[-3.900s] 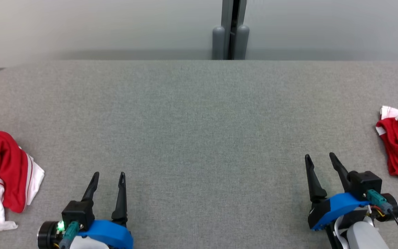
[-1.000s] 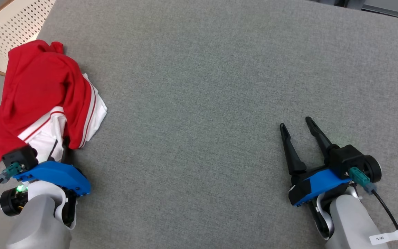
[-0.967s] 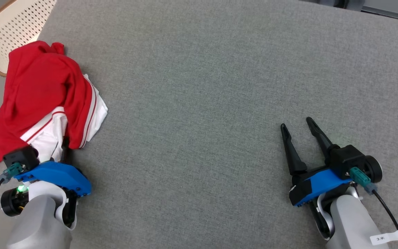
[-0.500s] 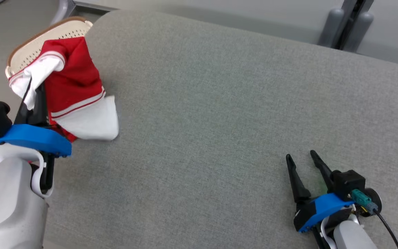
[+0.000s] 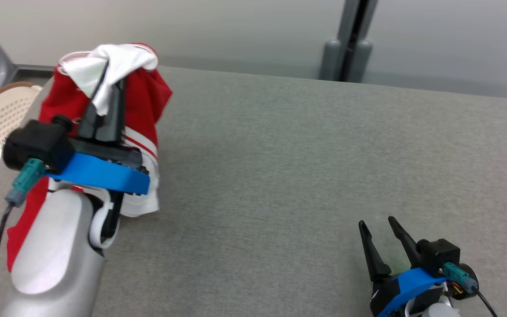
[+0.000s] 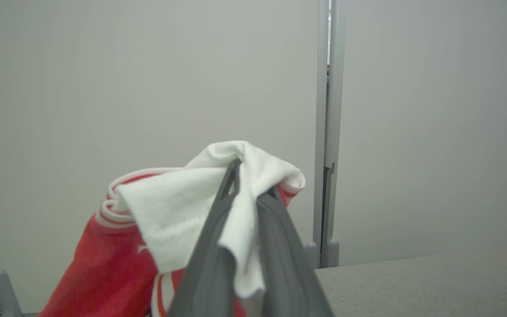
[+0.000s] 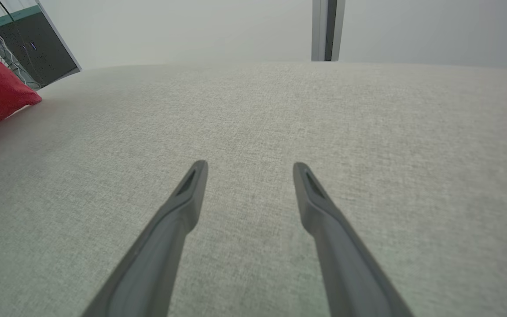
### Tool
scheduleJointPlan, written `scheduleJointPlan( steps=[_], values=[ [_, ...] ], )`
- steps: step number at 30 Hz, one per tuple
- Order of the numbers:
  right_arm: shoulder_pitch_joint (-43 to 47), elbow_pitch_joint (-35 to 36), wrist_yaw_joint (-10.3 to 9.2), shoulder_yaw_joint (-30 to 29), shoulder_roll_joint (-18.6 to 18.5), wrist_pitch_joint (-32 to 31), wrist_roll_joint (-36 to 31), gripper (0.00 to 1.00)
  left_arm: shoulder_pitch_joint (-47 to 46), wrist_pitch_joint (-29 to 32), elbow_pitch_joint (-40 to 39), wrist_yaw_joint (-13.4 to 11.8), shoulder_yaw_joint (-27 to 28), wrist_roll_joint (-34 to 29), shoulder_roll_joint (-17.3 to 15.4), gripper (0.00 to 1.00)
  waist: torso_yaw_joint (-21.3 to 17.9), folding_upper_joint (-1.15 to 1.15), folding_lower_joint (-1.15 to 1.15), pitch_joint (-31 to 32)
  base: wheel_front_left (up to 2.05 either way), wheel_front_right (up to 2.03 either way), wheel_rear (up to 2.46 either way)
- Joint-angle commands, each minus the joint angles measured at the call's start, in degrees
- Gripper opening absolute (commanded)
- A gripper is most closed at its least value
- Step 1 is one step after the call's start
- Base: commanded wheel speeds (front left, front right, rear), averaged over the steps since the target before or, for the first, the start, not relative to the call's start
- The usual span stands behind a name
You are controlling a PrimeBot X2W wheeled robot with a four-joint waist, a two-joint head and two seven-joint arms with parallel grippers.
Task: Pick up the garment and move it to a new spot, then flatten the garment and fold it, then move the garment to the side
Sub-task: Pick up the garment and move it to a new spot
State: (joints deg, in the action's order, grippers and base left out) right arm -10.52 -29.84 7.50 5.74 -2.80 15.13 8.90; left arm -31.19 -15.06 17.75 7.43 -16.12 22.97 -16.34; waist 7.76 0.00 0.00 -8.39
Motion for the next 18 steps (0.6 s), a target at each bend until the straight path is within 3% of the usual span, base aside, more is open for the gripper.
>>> scheduleJointPlan(
  steps=[1, 11, 16, 17, 18],
  values=[
    [0.5, 0.3, -0.02, 0.4, -0.2, 0.0, 0.3, 1.00, 0.8, -0.1, -0.3, 0.1, -0.9, 0.4, 0.5, 0.00, -3.3, 0.00, 0.00, 2.2, 0.00, 0.00, 0.00],
    [-0.3, 1.6, -0.01, 2.8, -0.2, 0.0, 1.1, 1.00, 0.1, -0.2, 2.2, 0.1, -12.6, 2.9, 6.8, 0.00, -16.7, 0.00, 0.00, 0.4, 0.00, 0.00, 0.00],
    [-0.7, 2.3, -0.01, 3.3, -0.2, 0.0, 1.5, 1.00, 0.5, -0.2, 3.5, 0.1, -14.5, 2.3, 9.2, 0.00, -21.0, 0.00, 0.00, -1.5, 0.00, 0.00, 0.00],
    [-0.8, 2.4, -0.01, 3.4, -0.2, 0.0, 1.6, 1.00, 0.7, -0.2, 3.7, 0.1, -14.6, 1.9, 9.5, 0.29, -21.5, 0.00, 0.00, -1.8, 0.00, 0.00, 0.00],
    [-0.8, 2.5, -0.01, 3.4, -0.2, 0.0, 1.7, 1.00, 1.0, -0.2, 4.4, 0.1, -14.5, 1.6, 9.8, 0.82, -21.8, 0.00, 0.00, -2.1, 0.00, 0.00, 0.00]
  ],
)
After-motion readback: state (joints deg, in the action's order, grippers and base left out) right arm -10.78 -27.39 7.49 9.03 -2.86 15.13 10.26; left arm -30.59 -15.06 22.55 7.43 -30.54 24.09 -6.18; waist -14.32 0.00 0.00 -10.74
